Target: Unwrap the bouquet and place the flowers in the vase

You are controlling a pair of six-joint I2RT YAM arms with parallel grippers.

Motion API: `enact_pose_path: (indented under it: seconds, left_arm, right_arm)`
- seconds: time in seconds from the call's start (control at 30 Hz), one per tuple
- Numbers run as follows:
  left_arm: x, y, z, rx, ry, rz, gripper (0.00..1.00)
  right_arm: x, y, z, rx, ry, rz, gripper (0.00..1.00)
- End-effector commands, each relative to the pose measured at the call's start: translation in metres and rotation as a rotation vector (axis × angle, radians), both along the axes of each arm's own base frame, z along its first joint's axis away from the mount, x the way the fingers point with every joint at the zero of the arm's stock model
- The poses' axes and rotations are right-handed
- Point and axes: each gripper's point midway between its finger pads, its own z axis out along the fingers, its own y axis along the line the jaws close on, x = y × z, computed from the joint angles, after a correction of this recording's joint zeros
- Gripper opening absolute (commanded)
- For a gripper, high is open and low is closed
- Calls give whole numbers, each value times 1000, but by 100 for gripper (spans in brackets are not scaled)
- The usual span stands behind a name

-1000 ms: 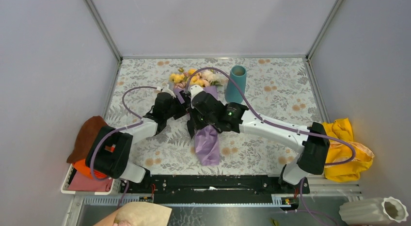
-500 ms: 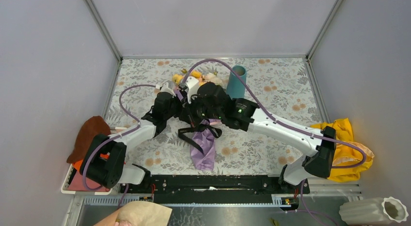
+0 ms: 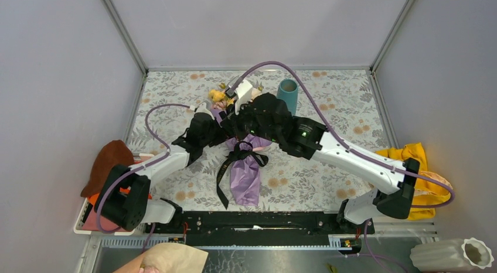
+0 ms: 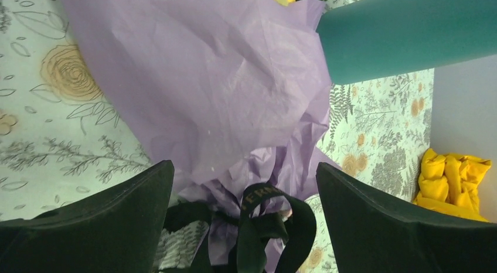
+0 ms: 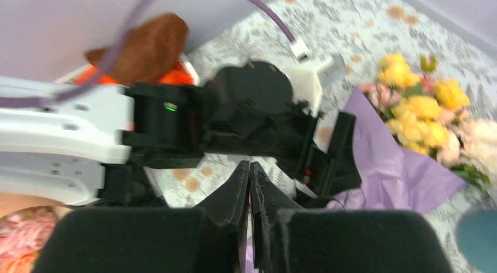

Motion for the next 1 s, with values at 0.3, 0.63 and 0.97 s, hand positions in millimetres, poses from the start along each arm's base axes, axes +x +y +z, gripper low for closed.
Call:
enact_pose_path:
  seconds: [0.3, 0.63, 0.97]
  left_arm:
    - [-50, 11, -21, 77, 137, -84, 89]
    - [-73, -16, -50, 110, 219, -112, 53]
    - [-69, -43, -29, 106, 212, -156, 0]
  right_arm:
    - [29, -52, -97, -201, 98, -357, 57]
    - [39, -79, -185, -437, 121, -476, 58]
    - [61, -92, -252, -521, 249, -551, 58]
